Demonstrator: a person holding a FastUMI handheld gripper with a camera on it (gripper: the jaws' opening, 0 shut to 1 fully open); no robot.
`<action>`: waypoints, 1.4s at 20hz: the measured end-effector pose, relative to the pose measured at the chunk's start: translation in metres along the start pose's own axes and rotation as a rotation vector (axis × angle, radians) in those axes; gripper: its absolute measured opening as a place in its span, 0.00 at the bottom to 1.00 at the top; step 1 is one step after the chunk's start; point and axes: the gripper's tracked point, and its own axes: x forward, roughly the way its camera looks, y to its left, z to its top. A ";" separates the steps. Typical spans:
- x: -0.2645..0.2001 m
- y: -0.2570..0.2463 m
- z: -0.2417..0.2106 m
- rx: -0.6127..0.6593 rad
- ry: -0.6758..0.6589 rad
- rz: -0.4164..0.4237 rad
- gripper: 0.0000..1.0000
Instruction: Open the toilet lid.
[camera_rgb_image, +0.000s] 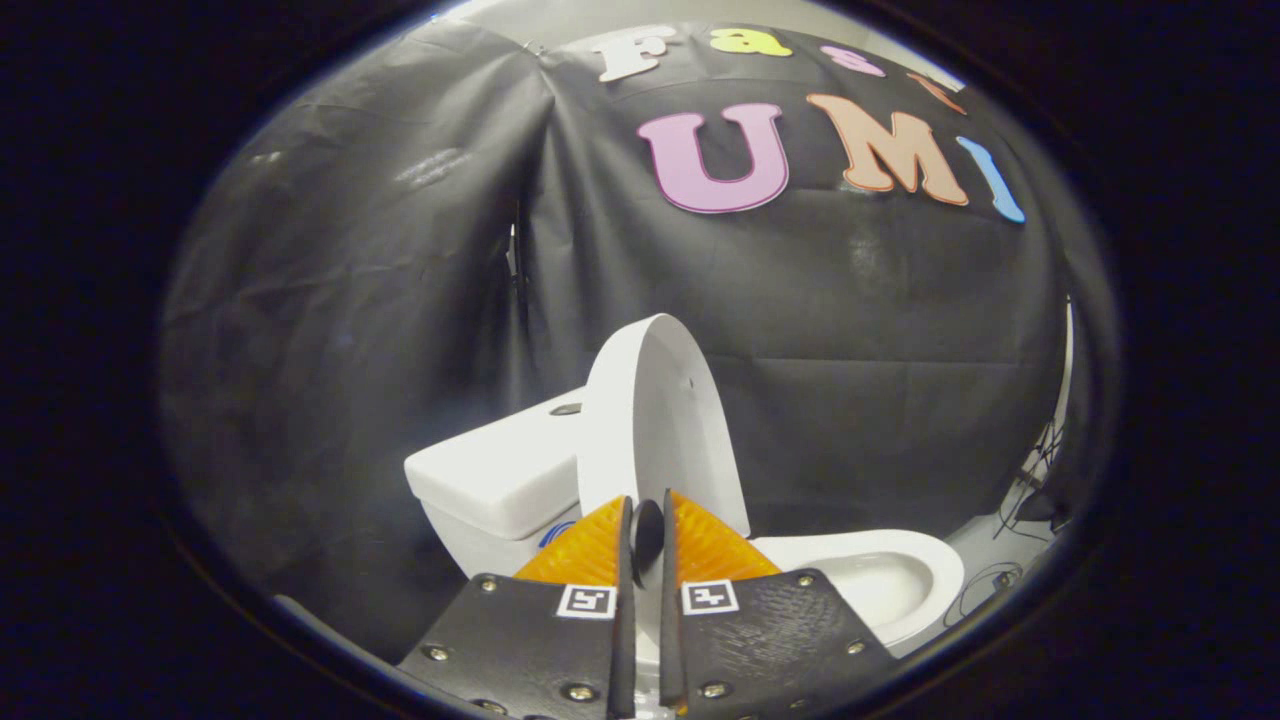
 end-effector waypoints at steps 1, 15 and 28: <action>0.000 0.002 -0.001 -0.002 0.000 0.004 0.10; -0.005 0.016 0.006 -0.001 -0.028 0.082 0.31; -0.023 0.008 0.045 0.006 -0.190 0.072 0.99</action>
